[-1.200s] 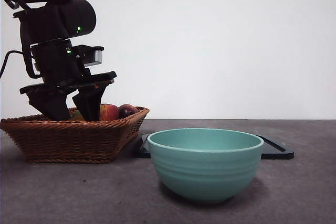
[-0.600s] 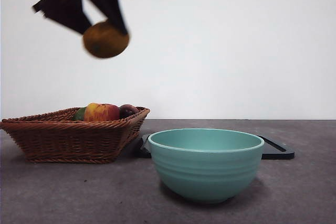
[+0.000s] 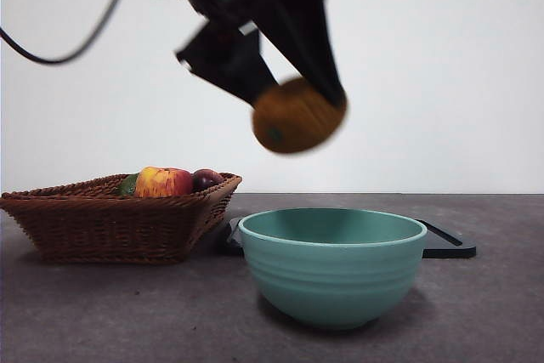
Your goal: Pick up the wifruite, put it on the bowl, pick up the plate, put it on desk
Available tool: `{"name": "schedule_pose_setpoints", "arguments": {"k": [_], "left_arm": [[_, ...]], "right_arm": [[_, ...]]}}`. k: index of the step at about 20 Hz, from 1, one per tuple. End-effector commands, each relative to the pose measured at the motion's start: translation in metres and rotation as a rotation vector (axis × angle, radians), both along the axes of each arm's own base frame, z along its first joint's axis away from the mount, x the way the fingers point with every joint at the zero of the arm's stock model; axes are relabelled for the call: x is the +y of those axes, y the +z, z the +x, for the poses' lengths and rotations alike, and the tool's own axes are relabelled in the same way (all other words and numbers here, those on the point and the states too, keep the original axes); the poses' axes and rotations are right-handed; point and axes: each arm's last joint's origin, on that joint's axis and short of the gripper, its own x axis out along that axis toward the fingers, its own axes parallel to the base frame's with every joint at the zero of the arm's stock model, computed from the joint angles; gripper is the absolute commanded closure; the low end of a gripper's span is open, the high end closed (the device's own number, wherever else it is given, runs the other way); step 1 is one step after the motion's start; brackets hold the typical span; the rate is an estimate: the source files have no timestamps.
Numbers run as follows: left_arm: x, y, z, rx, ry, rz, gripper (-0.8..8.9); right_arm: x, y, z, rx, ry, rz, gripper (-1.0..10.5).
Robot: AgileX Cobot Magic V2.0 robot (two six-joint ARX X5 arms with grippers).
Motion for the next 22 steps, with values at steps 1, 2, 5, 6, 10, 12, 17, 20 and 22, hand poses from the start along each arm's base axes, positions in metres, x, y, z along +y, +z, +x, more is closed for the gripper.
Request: {"name": "schedule_pose_setpoints", "arguments": {"k": [1,2,5,6,10,12,17,20,22], "left_arm": [[-0.021,-0.016,0.002,0.001,-0.031,0.025,6.04],[-0.027,-0.025,0.001,0.004,-0.034,0.051,6.04],[-0.04,-0.05,0.002,0.023,-0.05,0.119,6.04],[-0.043,-0.056,0.002,0.029,-0.056,0.13,6.04],[-0.051,-0.073,0.001,0.023,-0.052,0.186,5.96],[-0.052,-0.076,0.0,0.03,-0.056,0.196,5.94],[-0.053,-0.076,-0.002,0.03,-0.062,0.196,4.91],[-0.053,-0.076,-0.002,0.03,-0.063,0.196,4.9],[-0.053,-0.074,-0.002,0.03,-0.06,0.192,4.91]], "right_arm": [[0.001,0.005,0.001,-0.019,0.006,0.006,5.7],[0.001,0.005,0.001,-0.019,0.006,0.006,5.7],[0.001,0.005,0.001,-0.019,0.006,0.006,5.7],[0.001,0.005,0.001,-0.019,0.006,0.006,5.7],[0.001,0.005,0.001,-0.019,0.006,0.006,5.7],[0.001,0.005,0.001,-0.02,0.006,0.006,5.7],[0.001,0.005,0.001,-0.02,0.006,0.006,5.7],[0.001,0.005,0.001,-0.02,0.006,0.006,5.7],[0.001,0.005,0.001,-0.02,0.006,0.006,5.7]]}}
